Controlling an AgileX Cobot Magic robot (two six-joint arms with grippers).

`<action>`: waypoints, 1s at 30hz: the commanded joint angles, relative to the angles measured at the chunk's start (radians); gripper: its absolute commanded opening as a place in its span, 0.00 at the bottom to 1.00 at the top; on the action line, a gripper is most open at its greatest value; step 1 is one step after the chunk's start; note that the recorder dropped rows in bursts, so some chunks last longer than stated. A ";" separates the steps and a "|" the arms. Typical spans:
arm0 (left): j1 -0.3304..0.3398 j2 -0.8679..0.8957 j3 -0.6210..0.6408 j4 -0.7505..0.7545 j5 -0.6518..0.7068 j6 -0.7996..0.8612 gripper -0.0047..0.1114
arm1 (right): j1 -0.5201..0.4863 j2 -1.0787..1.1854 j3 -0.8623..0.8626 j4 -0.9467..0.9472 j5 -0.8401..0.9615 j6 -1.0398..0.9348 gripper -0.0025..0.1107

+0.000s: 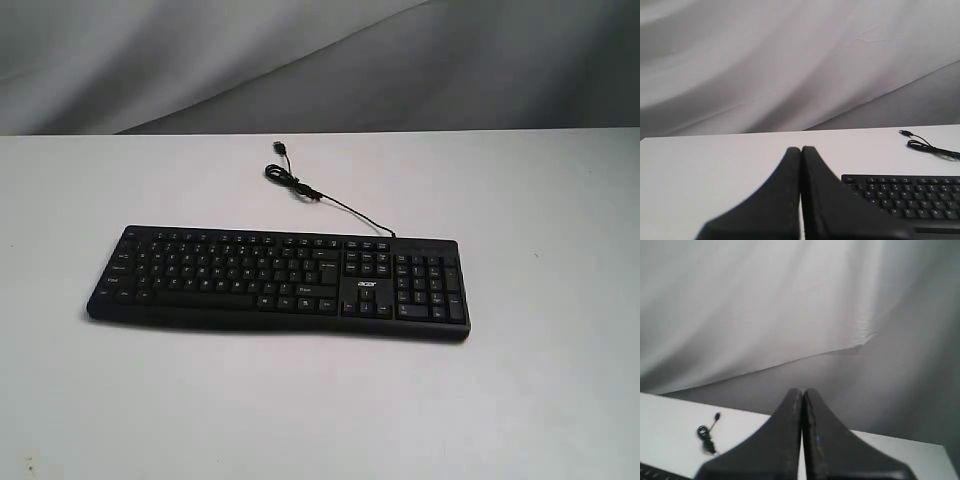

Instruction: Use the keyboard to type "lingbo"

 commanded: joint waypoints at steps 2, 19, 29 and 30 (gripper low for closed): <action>-0.007 -0.005 0.005 0.000 -0.009 -0.002 0.04 | -0.174 -0.188 0.194 -0.008 -0.097 -0.002 0.02; -0.007 -0.005 0.005 0.000 -0.009 -0.002 0.04 | -0.325 -0.477 0.331 0.041 0.066 -0.133 0.02; -0.007 -0.005 0.005 0.000 -0.009 -0.002 0.04 | -0.404 -0.477 0.602 0.156 -0.086 -0.133 0.02; -0.007 -0.005 0.005 0.000 -0.009 -0.002 0.04 | -0.404 -0.477 0.617 0.156 -0.084 -0.133 0.02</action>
